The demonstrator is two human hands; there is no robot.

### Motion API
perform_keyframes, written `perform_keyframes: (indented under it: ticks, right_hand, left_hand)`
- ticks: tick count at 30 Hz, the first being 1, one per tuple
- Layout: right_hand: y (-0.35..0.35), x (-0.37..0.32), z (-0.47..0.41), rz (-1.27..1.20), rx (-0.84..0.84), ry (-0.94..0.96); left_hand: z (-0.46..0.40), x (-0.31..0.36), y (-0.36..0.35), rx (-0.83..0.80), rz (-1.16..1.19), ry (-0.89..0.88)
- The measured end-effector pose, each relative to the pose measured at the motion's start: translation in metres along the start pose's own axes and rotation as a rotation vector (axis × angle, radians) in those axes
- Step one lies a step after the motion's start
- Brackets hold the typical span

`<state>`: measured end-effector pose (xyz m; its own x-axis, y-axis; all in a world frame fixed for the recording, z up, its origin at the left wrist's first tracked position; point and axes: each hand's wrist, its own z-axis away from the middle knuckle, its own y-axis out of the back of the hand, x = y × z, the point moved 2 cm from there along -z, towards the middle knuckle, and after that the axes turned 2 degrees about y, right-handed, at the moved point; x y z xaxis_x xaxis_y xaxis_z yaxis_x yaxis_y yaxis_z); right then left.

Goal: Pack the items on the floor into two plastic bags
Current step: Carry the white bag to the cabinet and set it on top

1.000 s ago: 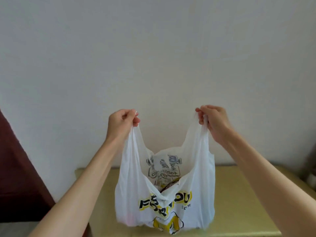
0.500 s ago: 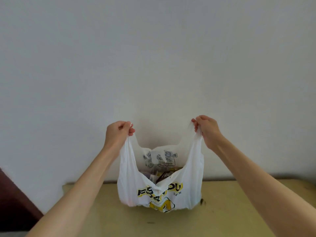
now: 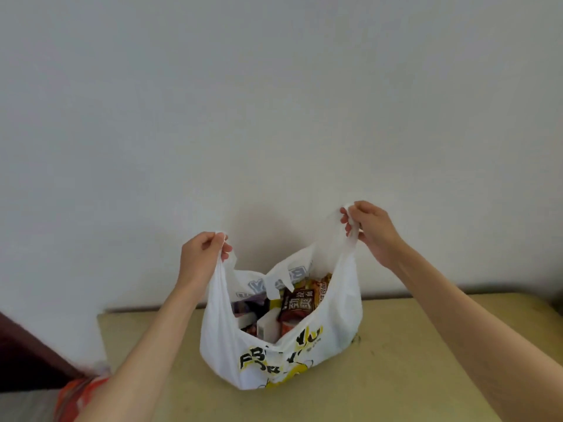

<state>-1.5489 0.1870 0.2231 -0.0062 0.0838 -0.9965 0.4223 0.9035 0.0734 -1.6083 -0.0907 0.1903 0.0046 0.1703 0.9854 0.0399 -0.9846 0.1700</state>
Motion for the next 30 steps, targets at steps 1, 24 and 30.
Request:
perform_keyframes:
  ticks: [1,24,30]
  right_hand:
    - [-0.003,0.003,0.004,0.023,-0.006,0.004]
    - [0.037,0.082,0.201,0.795,0.316,0.11]
    - [0.097,0.093,0.309,1.102,0.445,0.012]
  left_hand:
    - [0.004,-0.005,0.002,0.003,0.0,0.009]
    - [0.132,-0.019,0.017,0.045,-0.805,-0.622]
    - [0.185,-0.028,-0.056,-0.477,-0.807,-0.939]
